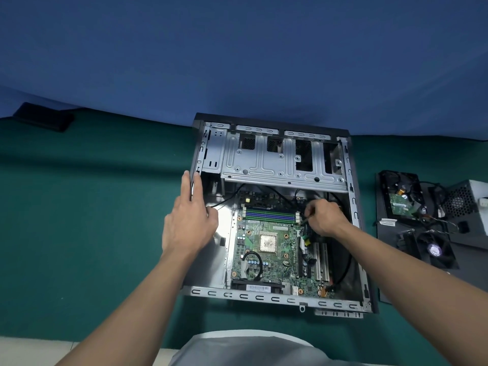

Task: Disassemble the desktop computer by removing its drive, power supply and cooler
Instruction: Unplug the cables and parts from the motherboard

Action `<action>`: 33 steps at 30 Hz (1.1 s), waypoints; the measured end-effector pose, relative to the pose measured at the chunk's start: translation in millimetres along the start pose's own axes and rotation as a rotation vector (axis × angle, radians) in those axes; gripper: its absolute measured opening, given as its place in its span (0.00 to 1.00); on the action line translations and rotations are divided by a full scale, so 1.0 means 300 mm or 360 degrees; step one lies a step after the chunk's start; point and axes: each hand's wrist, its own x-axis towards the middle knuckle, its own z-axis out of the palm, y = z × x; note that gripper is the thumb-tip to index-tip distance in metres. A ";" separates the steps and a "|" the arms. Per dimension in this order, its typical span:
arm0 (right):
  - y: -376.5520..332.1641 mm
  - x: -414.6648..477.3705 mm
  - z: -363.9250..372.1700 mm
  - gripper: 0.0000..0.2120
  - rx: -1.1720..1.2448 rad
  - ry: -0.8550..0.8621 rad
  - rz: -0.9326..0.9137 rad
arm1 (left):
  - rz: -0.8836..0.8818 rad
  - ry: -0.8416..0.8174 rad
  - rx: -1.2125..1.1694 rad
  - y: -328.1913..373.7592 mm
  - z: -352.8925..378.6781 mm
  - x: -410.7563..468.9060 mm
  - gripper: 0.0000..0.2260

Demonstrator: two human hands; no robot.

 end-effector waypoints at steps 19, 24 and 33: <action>0.015 0.006 0.030 0.05 -0.0109 0.0138 0.0068 | -0.0012 -0.0024 0.0018 0.005 -0.007 0.000 0.33; 0.010 0.010 0.028 0.15 -0.0076 0.0086 0.0090 | -0.0017 -0.0033 0.0010 0.006 -0.010 0.000 0.33; 0.013 0.003 0.027 0.09 -0.0043 0.0070 0.0072 | -0.0017 -0.0027 0.0018 0.008 -0.012 -0.001 0.33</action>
